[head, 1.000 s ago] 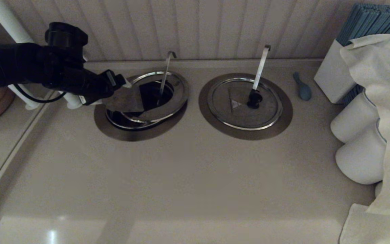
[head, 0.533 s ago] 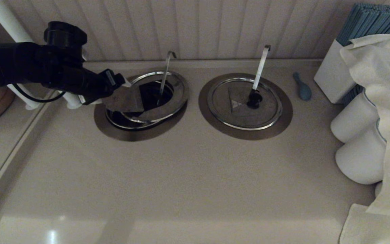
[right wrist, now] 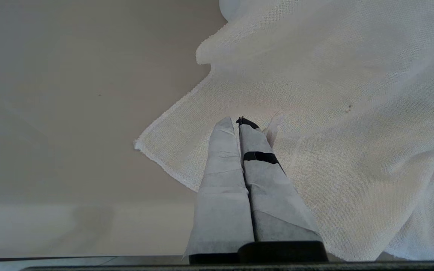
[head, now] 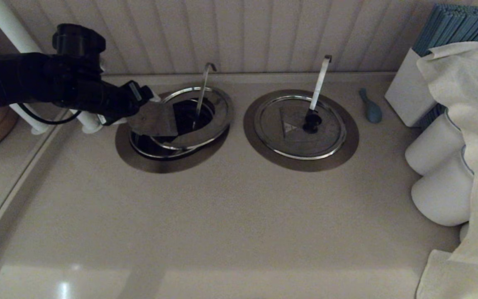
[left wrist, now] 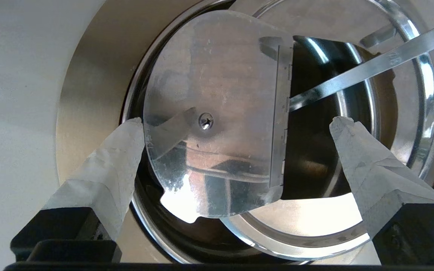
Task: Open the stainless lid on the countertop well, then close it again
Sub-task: Close the lid
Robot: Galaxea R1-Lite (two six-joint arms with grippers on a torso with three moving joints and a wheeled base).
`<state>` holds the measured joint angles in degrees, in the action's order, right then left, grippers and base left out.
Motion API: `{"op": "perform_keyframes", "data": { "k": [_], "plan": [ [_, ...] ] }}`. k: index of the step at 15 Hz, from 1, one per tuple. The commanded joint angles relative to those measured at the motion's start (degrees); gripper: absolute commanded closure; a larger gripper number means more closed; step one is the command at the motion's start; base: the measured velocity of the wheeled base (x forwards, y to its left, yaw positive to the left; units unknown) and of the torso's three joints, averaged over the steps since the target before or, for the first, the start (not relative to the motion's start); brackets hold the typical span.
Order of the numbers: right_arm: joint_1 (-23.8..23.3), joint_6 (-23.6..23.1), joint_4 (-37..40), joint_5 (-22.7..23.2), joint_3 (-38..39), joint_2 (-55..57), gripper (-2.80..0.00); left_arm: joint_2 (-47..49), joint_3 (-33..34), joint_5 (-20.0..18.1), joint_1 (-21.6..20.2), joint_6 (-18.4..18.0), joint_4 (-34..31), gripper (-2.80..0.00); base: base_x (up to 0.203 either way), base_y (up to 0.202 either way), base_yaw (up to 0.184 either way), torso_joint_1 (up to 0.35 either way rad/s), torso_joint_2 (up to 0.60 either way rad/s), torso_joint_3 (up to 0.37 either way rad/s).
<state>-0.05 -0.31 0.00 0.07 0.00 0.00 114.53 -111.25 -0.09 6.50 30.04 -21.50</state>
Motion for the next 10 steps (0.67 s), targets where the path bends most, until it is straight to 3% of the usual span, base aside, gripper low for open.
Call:
{"op": "perform_keyframes", "data": {
  "k": [1,8,10],
  "plan": [
    [0.0,0.0,0.0,0.0,0.0,0.0,0.0,-0.1,0.1,0.0,0.0,0.2,-0.1,-2.8,0.0,0.0,0.0,0.0,0.0,0.0],
    [0.0,0.0,0.0,0.0,0.0,0.0,0.0,0.0,0.0,0.0,-0.2,0.4,-0.1,-2.8,0.0,0.0,0.0,0.0,0.0,0.0],
    [0.0,0.0,0.0,0.0,0.0,0.0,0.0,-1.2,-0.3,-0.2,-2.2,0.3,-0.1,-2.8,0.0,0.0,0.0,0.0,0.0,0.0]
  ]
}}
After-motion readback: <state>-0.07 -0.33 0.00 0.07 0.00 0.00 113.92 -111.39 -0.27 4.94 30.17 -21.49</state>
